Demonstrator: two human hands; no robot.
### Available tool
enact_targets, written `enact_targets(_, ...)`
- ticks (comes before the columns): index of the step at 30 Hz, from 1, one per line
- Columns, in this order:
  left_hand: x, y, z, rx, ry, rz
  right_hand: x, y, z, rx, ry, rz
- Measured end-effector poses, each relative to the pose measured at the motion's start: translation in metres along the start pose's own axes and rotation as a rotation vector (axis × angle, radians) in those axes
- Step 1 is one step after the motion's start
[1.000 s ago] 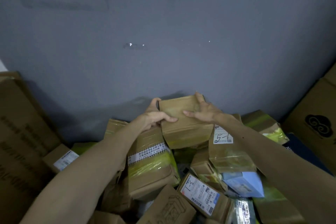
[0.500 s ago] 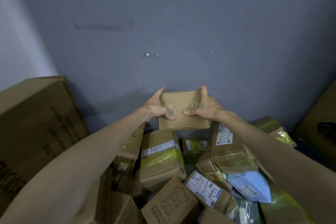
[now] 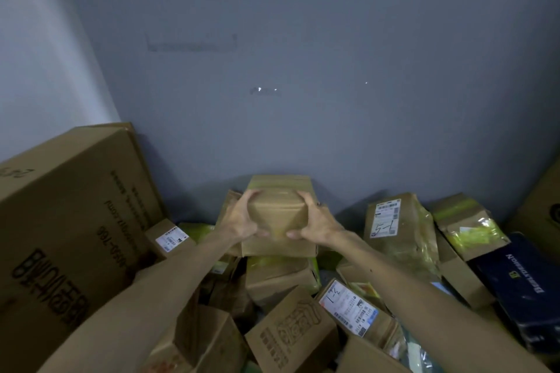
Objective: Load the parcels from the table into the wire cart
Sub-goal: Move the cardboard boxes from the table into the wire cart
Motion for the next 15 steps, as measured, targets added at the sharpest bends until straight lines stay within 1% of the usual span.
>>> enact_targets(2, 0.002, -0.011, -0.009, -0.007, -0.018, 0.025, 0.0, 0.003, -0.005, 0.023, -0.029, -0.012)
enact_targets(5, 0.002, -0.018, -0.01, -0.005, -0.048, 0.047, -0.002, 0.006, -0.005, -0.004, -0.052, -0.033)
enact_targets(9, 0.005, -0.02, -0.021, -0.057, -0.14, 0.04, -0.002, 0.018, -0.017, 0.017, -0.081, -0.078)
enact_targets(11, 0.009, -0.022, -0.035, -0.04, -0.184, 0.056, 0.0, 0.026, -0.022, 0.069, -0.064, -0.092)
enact_targets(15, 0.012, -0.027, -0.046, 0.02, -0.167, 0.09, 0.002, 0.029, -0.024, 0.122, -0.026, -0.056)
Point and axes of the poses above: each hand's wrist, its own x-axis away from the middle knuckle, its own z-axis out of the back of the hand, y = z × x, the point moved 9 cm from there along -x, towards the middle knuckle, and after that the axes turned 13 degrees about -x, right-handed, at the moved point
